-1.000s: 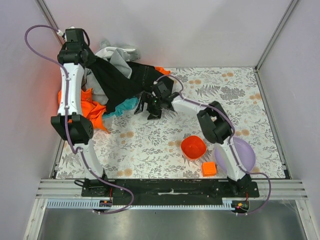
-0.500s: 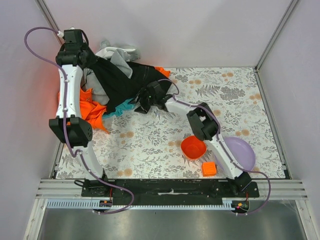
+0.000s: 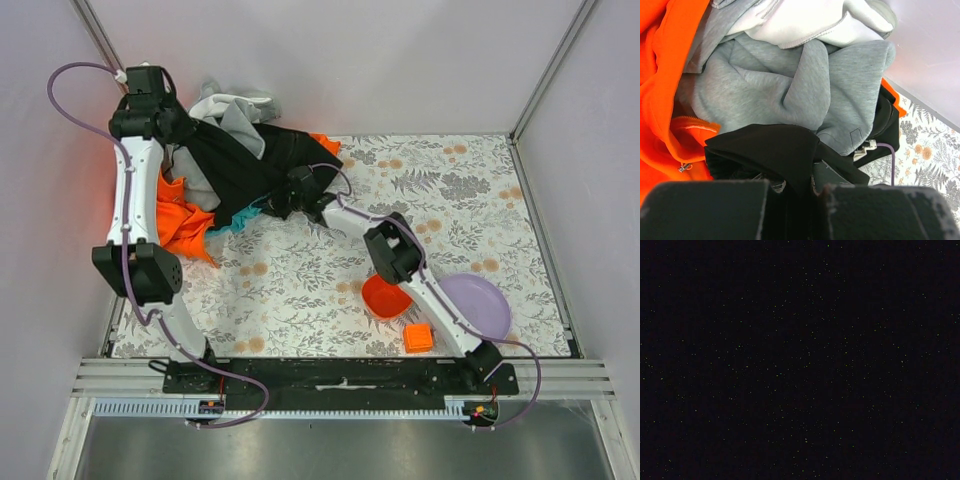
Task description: Pick out a specific cloth from the pile
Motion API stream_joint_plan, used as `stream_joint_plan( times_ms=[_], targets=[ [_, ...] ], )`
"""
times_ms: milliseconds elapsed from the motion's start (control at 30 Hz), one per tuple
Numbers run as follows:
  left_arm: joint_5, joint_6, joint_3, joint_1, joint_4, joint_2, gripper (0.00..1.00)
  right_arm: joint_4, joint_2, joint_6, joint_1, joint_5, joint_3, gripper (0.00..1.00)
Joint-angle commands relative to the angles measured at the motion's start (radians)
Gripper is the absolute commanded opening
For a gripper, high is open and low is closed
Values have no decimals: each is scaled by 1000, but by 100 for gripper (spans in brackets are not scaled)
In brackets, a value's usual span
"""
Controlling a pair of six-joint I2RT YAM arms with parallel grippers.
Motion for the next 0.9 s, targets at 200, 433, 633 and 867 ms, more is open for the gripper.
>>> stream_joint_plan(
  times_ms=[200,433,633,867],
  targets=[
    [-16,-42,-105,11,103,-99,7,-31,-424,-248,-43,-93,-332,0],
    [-54,-54,-189,19,103,-131,10,-131,-665,-370,-86,-161,-322,0],
    [-116,-58,-311,34,104,-177,20,-203,-668,-383,-112,-228,-30,0],
    [-128,-60,-450,86,123,-242,60,-96,-761,-325,-146,-259,10,0]
  ],
)
